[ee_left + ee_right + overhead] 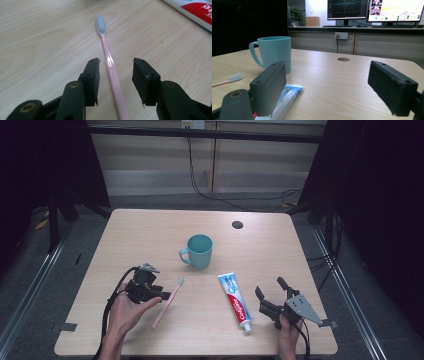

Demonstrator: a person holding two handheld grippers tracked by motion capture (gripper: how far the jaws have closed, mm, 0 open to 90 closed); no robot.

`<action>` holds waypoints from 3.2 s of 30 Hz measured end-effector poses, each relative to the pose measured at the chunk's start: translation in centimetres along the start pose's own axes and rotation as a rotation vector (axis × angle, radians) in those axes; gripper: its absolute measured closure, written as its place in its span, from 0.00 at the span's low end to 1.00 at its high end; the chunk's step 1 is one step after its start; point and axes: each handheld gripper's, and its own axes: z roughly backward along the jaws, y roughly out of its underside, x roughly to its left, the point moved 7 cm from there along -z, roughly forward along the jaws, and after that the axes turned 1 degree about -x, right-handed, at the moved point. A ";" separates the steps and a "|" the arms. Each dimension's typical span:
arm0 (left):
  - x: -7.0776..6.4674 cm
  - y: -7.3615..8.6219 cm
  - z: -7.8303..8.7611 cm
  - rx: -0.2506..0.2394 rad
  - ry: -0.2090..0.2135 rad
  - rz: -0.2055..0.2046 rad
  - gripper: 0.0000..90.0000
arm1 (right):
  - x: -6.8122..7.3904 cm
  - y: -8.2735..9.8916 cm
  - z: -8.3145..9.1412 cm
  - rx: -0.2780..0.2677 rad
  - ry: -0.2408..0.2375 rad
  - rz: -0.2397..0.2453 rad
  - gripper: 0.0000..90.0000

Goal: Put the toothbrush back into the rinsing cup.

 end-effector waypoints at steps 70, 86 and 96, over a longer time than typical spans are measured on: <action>-1.0 -0.3 -4.3 0.374 -0.057 0.032 0.94 | 0.0 0.0 0.0 0.001 0.003 -0.001 0.16; -1.1 -0.7 -3.7 0.263 0.021 0.079 0.94 | 0.0 0.0 0.0 0.000 0.004 0.000 0.16; -1.5 -1.6 -2.1 0.142 0.069 0.106 0.94 | 0.0 0.0 0.0 0.001 0.004 -0.001 0.16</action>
